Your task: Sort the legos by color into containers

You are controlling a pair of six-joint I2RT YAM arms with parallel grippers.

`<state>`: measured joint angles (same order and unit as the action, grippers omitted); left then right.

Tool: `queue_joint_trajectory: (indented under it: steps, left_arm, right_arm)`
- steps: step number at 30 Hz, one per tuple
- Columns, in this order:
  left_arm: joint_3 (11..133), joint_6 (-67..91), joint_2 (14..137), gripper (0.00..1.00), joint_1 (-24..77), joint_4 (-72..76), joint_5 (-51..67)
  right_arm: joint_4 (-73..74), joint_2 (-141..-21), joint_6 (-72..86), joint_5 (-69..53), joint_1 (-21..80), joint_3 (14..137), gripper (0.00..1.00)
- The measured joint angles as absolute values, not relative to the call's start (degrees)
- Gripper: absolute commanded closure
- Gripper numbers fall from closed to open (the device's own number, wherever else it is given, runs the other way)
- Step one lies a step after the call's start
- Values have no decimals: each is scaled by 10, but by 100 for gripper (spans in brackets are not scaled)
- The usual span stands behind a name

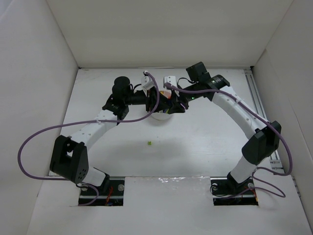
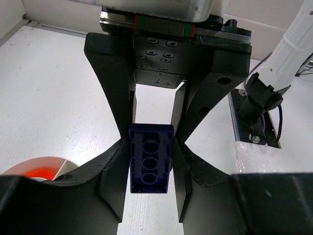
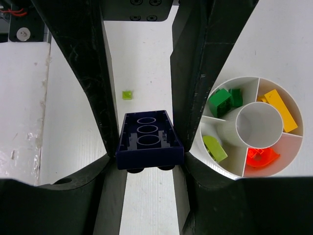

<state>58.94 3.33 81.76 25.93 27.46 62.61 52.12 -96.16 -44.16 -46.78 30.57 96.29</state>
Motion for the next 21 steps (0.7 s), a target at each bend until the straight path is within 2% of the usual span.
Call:
queue_joint_trajectory:
  steps: [4,8,16,21]
  left_arm:
    - [586,33,817,89,259,279,620]
    - [580,33,811,93,259,289,606]
    - [559,41,783,94,249,290,596]
    - [516,91,767,96,240,357,548]
  right_arm:
    - [521,-962,-441,-467,300,963,100]
    - [522,-962,-441,-470,284,961,100]
    - [518,-962,-442,-446,227,927,100]
    - [518,-962,-447,-437,208,893,100]
